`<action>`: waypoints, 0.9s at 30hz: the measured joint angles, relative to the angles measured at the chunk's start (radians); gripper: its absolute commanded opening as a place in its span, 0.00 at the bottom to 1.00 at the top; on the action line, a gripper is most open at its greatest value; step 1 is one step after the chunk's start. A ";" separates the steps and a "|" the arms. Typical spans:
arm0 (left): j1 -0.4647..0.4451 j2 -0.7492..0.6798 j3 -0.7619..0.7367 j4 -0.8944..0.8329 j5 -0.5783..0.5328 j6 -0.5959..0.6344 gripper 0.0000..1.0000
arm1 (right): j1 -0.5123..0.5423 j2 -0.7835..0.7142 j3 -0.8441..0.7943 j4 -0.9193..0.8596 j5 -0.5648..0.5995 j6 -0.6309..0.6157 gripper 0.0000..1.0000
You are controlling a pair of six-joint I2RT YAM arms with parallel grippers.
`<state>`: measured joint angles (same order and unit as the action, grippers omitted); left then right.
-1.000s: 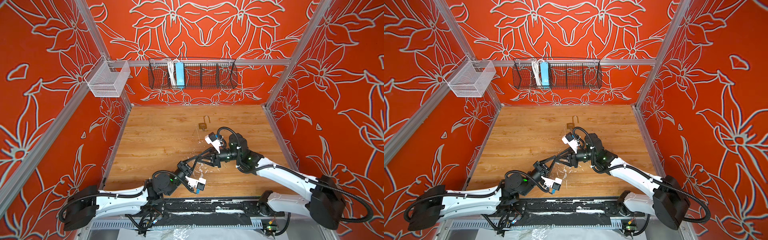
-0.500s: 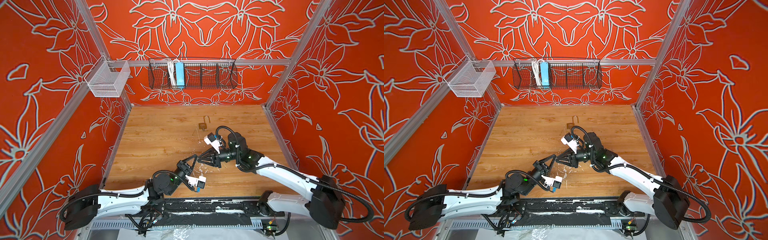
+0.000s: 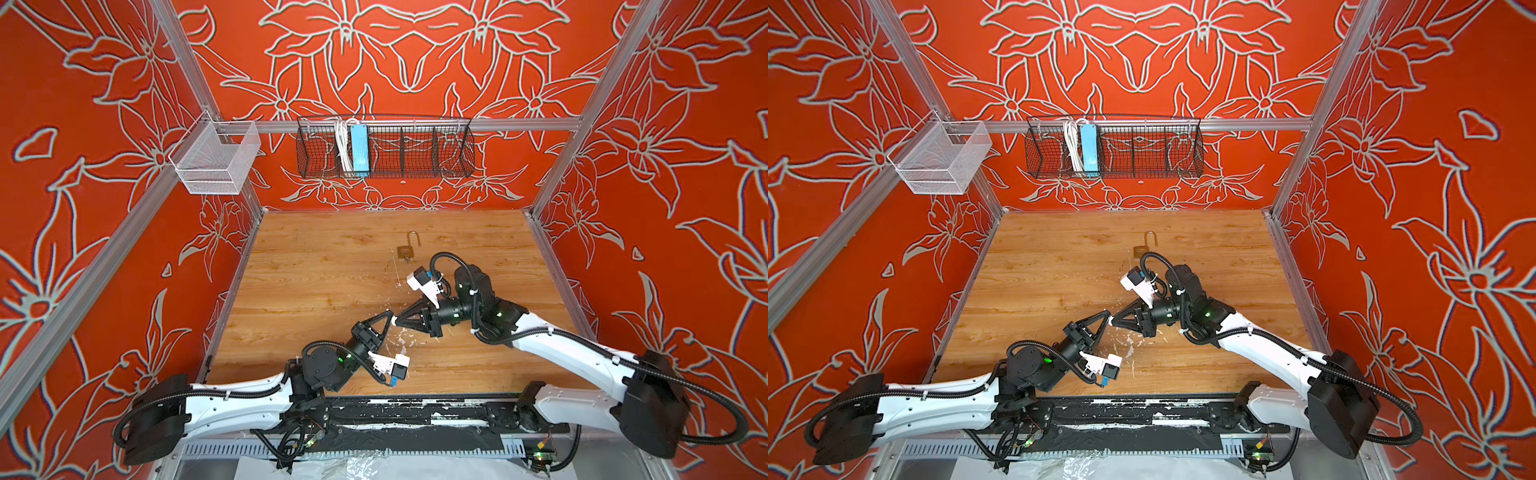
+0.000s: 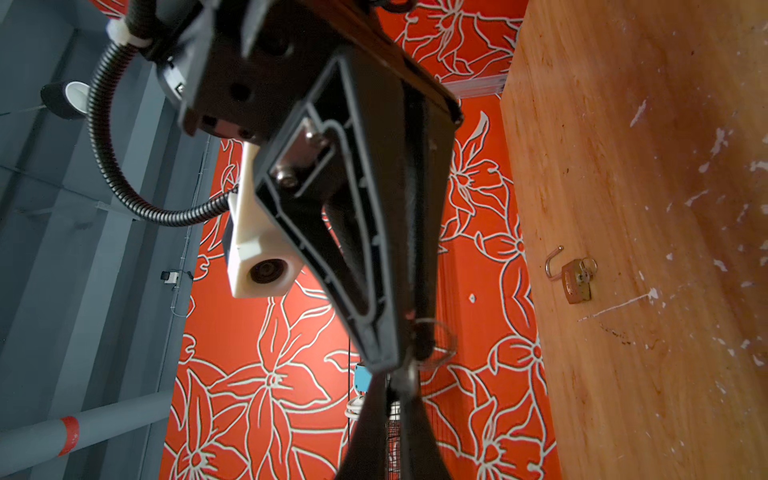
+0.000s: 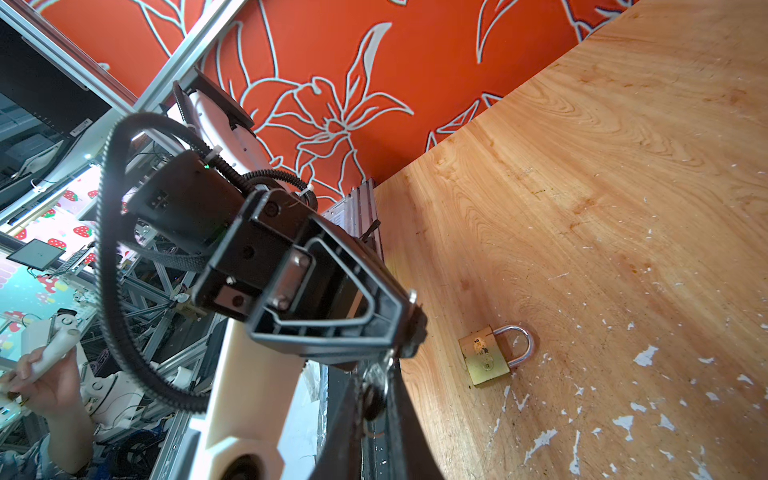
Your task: Unlock with the key
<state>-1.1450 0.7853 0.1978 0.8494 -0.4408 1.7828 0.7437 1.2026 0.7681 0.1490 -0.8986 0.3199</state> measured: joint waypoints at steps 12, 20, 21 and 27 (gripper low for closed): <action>0.069 -0.210 0.014 -0.238 0.146 -0.349 0.97 | -0.124 -0.111 -0.190 0.117 0.292 -0.003 0.00; 0.100 -0.089 0.133 -0.366 0.123 -0.724 0.97 | -0.166 -0.157 -0.307 0.261 0.450 -0.002 0.00; 0.113 -0.071 0.184 -0.415 0.118 -0.803 0.97 | -0.170 -0.166 -0.322 0.276 0.460 -0.002 0.00; 0.167 0.058 0.412 -0.574 0.140 -1.175 0.97 | -0.185 -0.233 -0.376 0.320 0.552 -0.024 0.00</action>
<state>-0.9779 0.8429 0.6094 0.2756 -0.3012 0.6075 0.5587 0.9691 0.3920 0.4690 -0.3462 0.2962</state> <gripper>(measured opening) 0.971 0.047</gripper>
